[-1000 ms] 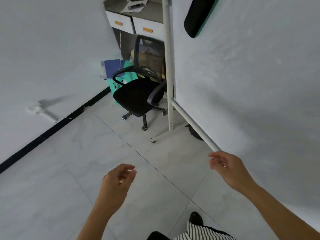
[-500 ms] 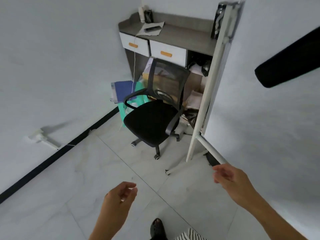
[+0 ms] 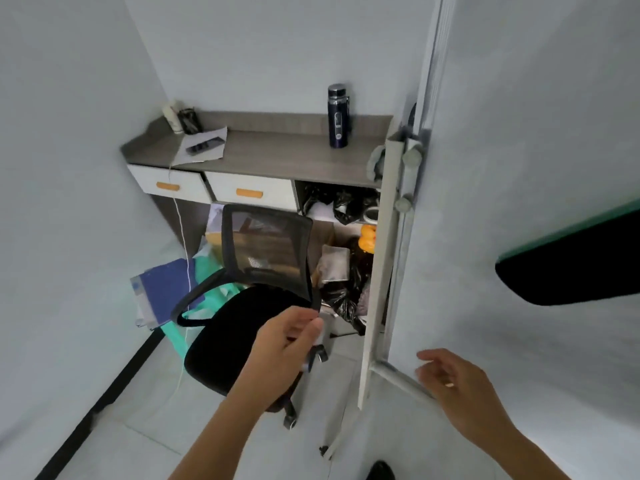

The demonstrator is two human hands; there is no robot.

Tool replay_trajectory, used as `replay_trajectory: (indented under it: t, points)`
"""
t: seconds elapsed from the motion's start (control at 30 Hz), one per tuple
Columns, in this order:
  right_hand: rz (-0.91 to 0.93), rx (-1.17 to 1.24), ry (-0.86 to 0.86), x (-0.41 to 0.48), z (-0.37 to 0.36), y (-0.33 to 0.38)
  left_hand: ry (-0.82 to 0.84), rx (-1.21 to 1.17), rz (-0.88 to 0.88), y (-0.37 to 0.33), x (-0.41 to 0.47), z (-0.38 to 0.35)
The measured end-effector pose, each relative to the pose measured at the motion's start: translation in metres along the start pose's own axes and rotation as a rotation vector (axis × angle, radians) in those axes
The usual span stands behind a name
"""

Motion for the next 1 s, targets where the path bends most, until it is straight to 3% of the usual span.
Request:
replay_trajectory:
  t: [0.23,0.37,0.43,0.77,1.0]
  points:
    - [0.038,-0.181,-0.096,0.071,-0.018,0.062,0.321,-0.268,-0.314,-0.086,0.145,-0.029]
    - [-0.017,-0.214,-0.142,0.084,-0.026,0.081,0.547,-0.359,-0.220,-0.091,0.168,-0.059]
    - [-0.054,-0.201,-0.206,0.081,-0.025,0.084,0.618,-0.371,-0.222,-0.087,0.164,-0.069]
    - [-0.360,-0.037,-0.579,-0.006,-0.056,0.078,0.812,-0.210,-0.635,-0.097,0.100,-0.050]
    - [-0.481,-0.045,-0.704,-0.102,-0.101,0.066,0.866,-0.275,-0.729,-0.090,0.010,-0.029]
Point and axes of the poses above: each hand's wrist, its own x-axis towards the middle knuckle, its own z-axis out of the back of the hand, y = z × x, the point moved 9 cm from there along x, towards the middle knuckle, and after that the axes turned 12 degrees about -z, right-handed, at the moved point
